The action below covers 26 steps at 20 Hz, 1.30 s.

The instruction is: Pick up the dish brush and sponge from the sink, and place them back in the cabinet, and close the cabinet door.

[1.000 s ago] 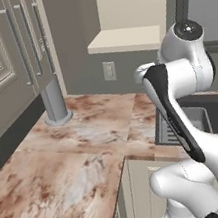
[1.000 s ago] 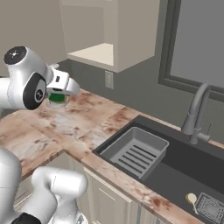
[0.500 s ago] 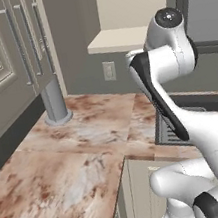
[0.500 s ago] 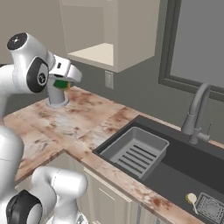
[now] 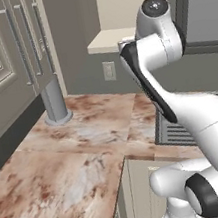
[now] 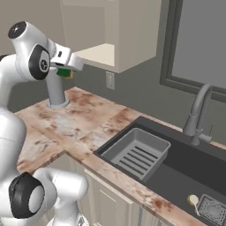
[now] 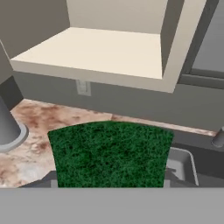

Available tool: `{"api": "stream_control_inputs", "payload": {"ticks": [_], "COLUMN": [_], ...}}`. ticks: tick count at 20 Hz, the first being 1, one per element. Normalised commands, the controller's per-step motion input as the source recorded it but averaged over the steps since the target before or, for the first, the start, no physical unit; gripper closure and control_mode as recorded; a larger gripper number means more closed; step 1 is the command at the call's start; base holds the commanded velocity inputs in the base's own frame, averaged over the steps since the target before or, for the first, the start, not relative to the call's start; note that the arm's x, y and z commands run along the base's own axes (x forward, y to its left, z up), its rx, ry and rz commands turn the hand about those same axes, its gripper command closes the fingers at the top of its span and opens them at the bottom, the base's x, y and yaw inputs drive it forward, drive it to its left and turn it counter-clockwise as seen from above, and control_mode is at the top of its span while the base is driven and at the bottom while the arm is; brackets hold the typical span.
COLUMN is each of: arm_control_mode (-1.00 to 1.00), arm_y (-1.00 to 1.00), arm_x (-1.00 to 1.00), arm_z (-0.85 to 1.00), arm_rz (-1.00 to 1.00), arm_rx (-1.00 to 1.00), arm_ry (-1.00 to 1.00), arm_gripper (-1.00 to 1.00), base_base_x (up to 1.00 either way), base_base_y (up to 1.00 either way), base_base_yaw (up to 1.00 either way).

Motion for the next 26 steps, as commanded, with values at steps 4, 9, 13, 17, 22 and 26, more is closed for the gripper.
{"api": "stream_control_inputs", "payload": {"ticks": [4, 9, 13, 17, 22, 26], "arm_control_mode": [-1.0, -1.0, -1.0, -1.0, -1.0, -1.0], "arm_y": [0.0, 0.0, -0.02, -0.12, -0.16, -0.11], "arm_x": [0.28, 0.29, 0.35, 0.36, 0.34, 0.31], "arm_z": [0.18, 0.03, 0.0, 0.0, 0.0, 0.0], "arm_rz": [0.0, 0.0, 0.0, 0.0, 0.0, 0.0], "arm_rx": [0.0, 0.0, 0.0, 0.0, 0.0, 0.0], "arm_ry": [0.0, -0.01, 0.0, 0.0, 0.0, -0.01], "arm_gripper": [1.0, 1.0, 1.0, 1.0, 1.0, 1.0], "base_base_x": [0.0, 0.0, 0.0, 0.0, 0.0, 0.0], "base_base_y": [0.0, 0.0, 0.0, 0.0, 0.0, 0.0], "base_base_yaw": [0.0, 0.0, 0.0, 0.0, 0.0, 0.0]}}
